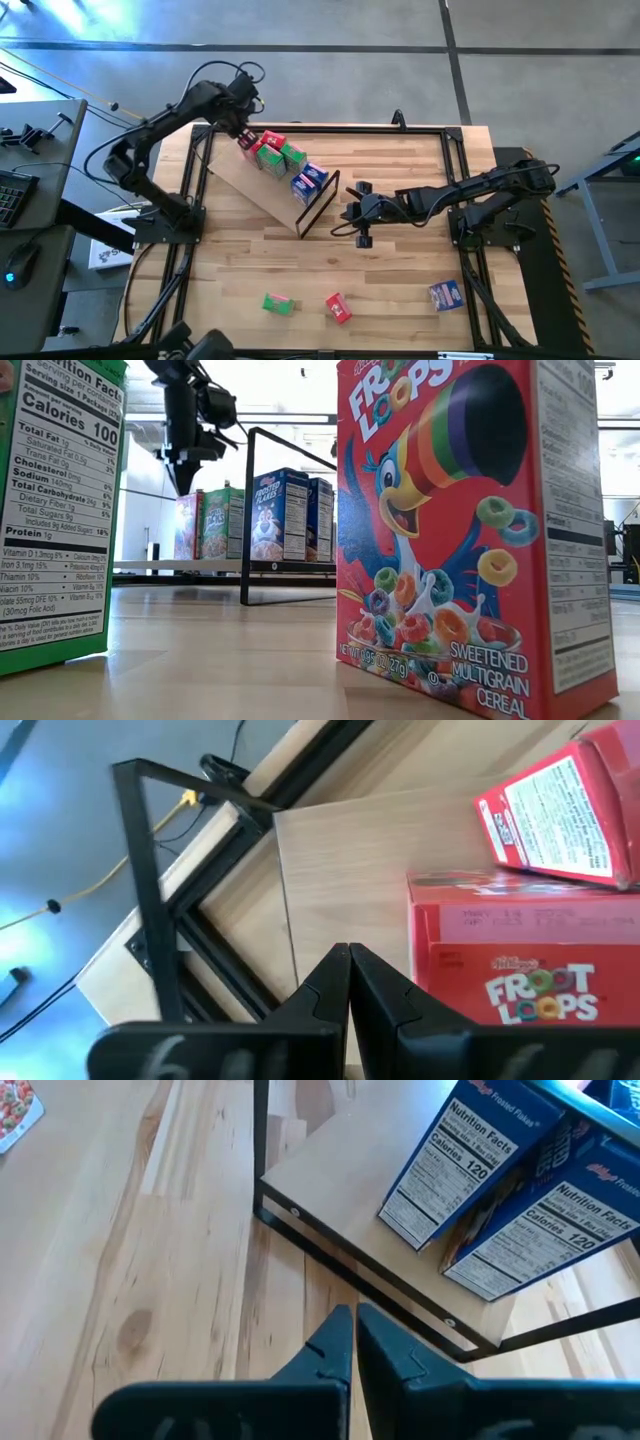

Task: Stack cereal on shelf
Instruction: Adjust the cereals on the shelf

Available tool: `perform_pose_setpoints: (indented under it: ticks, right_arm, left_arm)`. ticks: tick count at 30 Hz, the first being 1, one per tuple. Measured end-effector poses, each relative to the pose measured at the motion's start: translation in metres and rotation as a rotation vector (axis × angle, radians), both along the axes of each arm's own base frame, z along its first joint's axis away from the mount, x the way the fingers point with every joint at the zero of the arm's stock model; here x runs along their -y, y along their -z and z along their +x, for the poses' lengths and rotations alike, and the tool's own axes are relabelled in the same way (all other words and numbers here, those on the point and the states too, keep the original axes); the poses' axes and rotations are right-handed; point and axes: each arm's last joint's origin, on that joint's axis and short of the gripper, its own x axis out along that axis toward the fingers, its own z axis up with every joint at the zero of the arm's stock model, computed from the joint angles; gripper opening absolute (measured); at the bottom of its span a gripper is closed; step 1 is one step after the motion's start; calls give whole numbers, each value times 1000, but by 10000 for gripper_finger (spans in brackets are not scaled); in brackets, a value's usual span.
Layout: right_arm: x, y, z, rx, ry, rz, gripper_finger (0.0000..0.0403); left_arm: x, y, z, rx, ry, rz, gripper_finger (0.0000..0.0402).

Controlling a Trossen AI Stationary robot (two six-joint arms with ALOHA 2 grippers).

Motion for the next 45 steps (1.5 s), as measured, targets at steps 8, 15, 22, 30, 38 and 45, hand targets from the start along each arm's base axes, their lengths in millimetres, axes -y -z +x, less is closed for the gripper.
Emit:
perform_pose_setpoints:
  ticks: [8,15,22,30,38,45]
  right_arm:
    - [0,0,0,0,1,2,0]
    - [0,0,0,-4,1,1,0]
    - [0,1,-1,-8,1,1,0]
    - [0,1,-1,-10,1,1,0]
    - [0,1,-1,-15,1,0,0]
    - [0,1,-1,-15,2,0,0]
  left_arm:
    - [2,9,11,4,42,-59,0]
    - [8,10,18,48,72,-99,0]
    - [14,10,22,43,92,-116,0]
    - [18,10,25,61,88,-143,0]
    - [17,10,26,81,86,-138,0]
    - [16,10,28,96,78,-126,0]
